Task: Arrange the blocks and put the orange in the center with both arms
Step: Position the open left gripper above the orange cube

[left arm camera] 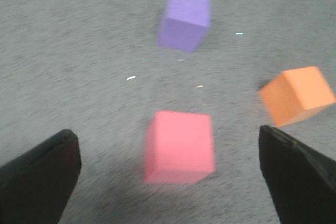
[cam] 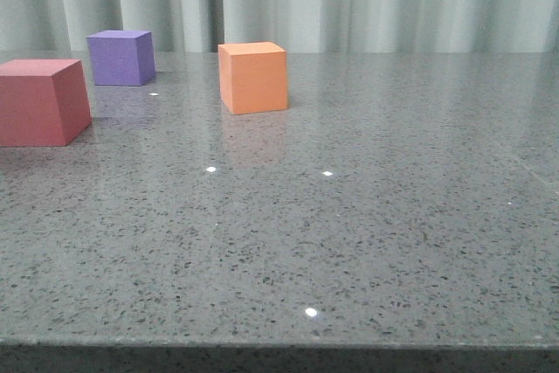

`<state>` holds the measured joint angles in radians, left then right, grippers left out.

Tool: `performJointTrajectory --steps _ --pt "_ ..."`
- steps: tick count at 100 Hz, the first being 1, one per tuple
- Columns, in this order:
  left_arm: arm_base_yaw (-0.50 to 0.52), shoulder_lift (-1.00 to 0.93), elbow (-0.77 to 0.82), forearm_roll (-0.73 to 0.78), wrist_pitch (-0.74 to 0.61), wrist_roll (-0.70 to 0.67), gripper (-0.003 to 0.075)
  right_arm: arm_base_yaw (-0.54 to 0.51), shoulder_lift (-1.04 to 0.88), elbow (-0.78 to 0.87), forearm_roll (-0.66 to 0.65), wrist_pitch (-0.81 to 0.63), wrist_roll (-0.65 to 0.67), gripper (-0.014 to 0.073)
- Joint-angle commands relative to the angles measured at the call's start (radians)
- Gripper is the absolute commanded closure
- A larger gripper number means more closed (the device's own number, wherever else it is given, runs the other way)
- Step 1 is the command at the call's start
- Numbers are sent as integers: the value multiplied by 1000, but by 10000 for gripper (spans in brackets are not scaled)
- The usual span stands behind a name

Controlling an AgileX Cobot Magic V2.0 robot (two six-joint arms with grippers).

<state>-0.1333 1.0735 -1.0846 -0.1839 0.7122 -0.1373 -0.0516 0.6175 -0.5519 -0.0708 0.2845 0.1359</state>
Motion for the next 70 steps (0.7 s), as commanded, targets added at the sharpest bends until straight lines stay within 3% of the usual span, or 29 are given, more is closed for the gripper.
performJointTrajectory --steps 1,19,38,55,70 --pt "-84 38 -68 -31 -115 -4 81 -4 -1 -25 -17 -73 -13 662" --pt "-258 216 -209 -27 -155 -27 82 -4 -1 -25 -17 -73 -13 662" --pt "-386 428 -402 167 -149 -246 82 -4 -1 -25 -17 -73 -13 662" --pt "-451 599 -574 359 -61 -452 82 -4 -1 -25 -17 -73 -13 662" --pt "-469 687 -680 365 21 -464 81 -4 -1 -25 -17 -73 -13 662"
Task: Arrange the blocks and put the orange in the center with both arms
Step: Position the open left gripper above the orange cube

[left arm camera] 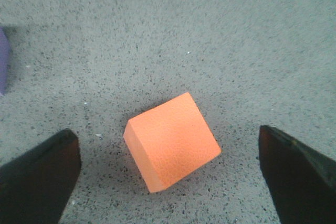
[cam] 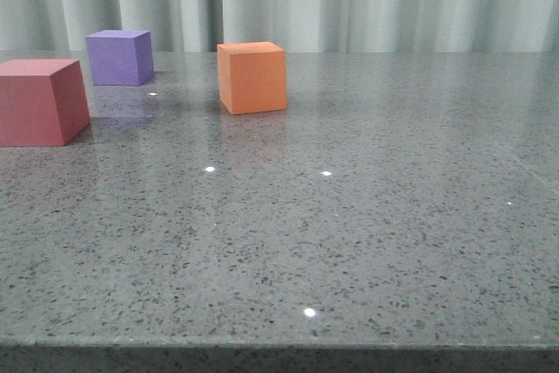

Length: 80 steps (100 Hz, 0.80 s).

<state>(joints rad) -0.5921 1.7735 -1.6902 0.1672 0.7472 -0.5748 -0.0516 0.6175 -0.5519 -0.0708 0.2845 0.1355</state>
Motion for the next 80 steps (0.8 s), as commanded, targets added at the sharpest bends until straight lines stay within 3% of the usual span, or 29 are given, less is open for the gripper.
performJointTrajectory --steps 1,47,80 --pt "-10 -11 -77 7 -12 -26 81 -4 -1 -25 -17 -73 -12 662" --pt "-15 11 -84 -29 -28 -30 81 -4 -1 -25 -17 -73 -12 662" --pt "-71 30 -84 168 -23 -308 81 -4 -1 -25 -17 -73 -12 662"
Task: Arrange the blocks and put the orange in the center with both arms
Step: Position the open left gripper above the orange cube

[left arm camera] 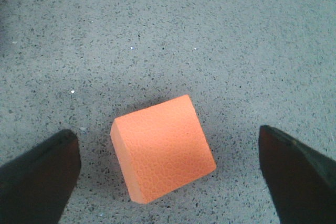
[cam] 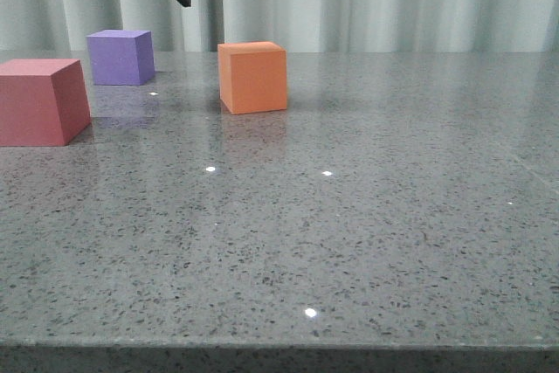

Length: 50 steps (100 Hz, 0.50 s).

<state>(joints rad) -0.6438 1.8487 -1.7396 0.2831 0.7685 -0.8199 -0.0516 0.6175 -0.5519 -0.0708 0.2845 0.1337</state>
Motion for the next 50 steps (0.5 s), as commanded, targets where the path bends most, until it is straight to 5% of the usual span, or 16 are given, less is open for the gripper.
performJointTrajectory --steps 1,50 --pt "-20 -42 -35 52 -42 -66 81 -4 -1 -25 -17 -73 -11 662" --pt "-20 42 -43 53 -37 -112 81 -4 -1 -25 -17 -73 -11 662"
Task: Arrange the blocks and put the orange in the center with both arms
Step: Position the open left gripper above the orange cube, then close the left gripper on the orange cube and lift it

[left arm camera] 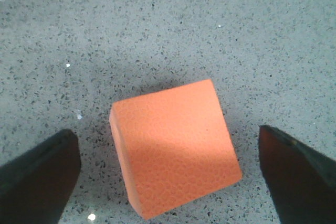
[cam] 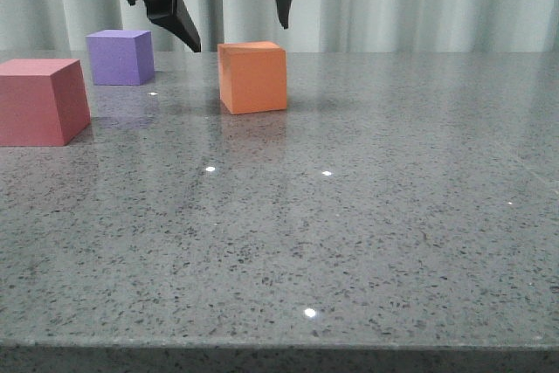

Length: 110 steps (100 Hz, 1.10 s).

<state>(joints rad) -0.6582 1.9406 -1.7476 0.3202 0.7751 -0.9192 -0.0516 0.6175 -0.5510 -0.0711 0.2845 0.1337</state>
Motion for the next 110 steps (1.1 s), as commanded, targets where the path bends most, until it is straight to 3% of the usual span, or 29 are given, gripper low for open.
performJointTrajectory --steps 1,82,92,110 --pt "-5 -48 -35 16 -44 -13 82 -4 -1 -26 -17 -73 -11 662" --pt "-5 29 -35 11 -51 -15 87 -4 -1 -26 -17 -73 -11 662" --pt "-5 29 -35 13 -51 -15 156 -4 -1 -26 -17 -73 -11 662" --pt "-5 23 -35 14 -40 -15 434 -4 -1 -26 -17 -73 -11 662"
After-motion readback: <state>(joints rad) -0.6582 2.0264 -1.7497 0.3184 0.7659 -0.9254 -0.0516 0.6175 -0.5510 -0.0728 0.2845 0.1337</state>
